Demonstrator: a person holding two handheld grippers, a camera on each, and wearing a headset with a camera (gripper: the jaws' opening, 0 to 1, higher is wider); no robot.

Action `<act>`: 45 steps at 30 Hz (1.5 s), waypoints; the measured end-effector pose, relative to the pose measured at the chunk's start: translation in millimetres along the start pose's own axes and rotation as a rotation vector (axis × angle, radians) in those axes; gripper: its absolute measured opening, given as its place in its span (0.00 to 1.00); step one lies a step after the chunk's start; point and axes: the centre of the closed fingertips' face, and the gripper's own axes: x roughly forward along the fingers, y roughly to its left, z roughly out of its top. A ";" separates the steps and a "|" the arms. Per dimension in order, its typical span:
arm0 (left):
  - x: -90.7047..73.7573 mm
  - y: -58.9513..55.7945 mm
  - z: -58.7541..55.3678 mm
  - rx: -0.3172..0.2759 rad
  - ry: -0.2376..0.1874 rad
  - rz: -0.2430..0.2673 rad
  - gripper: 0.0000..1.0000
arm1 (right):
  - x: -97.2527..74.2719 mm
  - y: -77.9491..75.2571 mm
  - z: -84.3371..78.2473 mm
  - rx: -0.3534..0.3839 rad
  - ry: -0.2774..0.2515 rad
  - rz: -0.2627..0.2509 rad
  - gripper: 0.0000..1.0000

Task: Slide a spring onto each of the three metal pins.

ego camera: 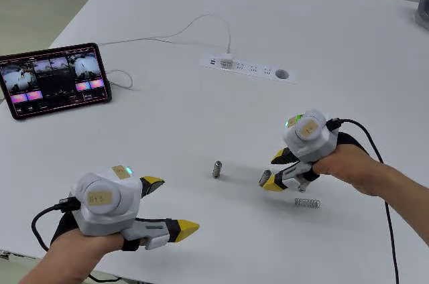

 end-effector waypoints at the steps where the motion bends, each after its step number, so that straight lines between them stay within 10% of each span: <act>1: -0.6 -0.7 0.4 0.002 0.000 0.000 0.69 | -1.2 0.6 0.6 0.015 -0.013 -0.001 0.41; 31: 2.2 -9.1 12.0 0.024 -0.015 -0.008 0.70 | -48.0 7.2 -12.0 0.353 -0.324 -0.084 0.50; 45: 6.1 -6.9 16.2 0.040 -0.012 -0.015 0.70 | -65.8 25.0 -30.5 0.413 -0.389 -0.130 0.58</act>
